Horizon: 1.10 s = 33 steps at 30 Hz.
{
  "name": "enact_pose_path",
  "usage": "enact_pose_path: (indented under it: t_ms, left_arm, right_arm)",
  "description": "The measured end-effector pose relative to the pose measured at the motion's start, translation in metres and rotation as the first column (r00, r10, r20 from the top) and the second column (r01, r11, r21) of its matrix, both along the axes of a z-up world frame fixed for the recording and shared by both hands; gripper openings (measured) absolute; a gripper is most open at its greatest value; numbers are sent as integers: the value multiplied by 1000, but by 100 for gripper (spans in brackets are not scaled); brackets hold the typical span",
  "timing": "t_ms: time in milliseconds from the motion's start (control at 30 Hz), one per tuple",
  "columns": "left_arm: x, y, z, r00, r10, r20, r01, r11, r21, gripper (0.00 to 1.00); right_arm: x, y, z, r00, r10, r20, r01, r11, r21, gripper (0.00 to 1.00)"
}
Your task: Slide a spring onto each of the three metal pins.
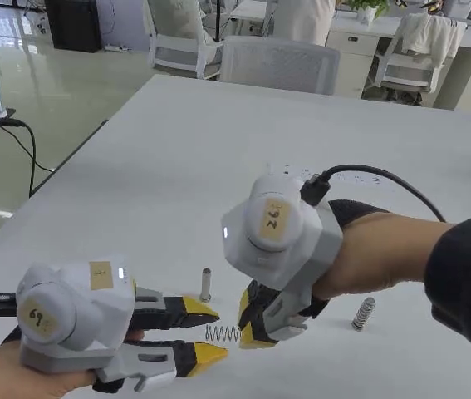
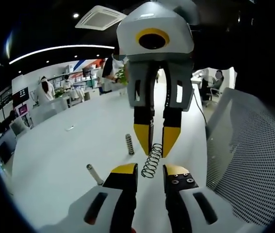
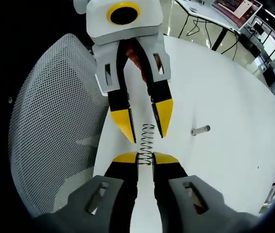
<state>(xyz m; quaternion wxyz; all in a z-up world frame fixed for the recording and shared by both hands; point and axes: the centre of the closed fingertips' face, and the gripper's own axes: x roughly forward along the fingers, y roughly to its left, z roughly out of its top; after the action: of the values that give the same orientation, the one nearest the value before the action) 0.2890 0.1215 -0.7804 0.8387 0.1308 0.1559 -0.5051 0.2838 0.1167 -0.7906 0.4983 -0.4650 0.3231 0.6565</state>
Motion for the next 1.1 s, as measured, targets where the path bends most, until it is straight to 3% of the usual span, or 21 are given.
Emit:
enact_pose_path:
  t_ms: [267,633,1100]
  left_arm:
    - [-3,-3,-2,1000,-22,9,21,1000,11,11]
    - [-4,-3,-4,999,-32,13,32,999,20,10]
    - [1,-5,2,999,-28,36,27,999,16,8]
  right_arm:
    - [-3,-3,-1,1000,27,-3,-27,999,-22,12]
    - [-6,-3,3,999,38,-5,-38,999,-28,12]
    - [-2,1,24,1000,17,17,-17,1000,2,13]
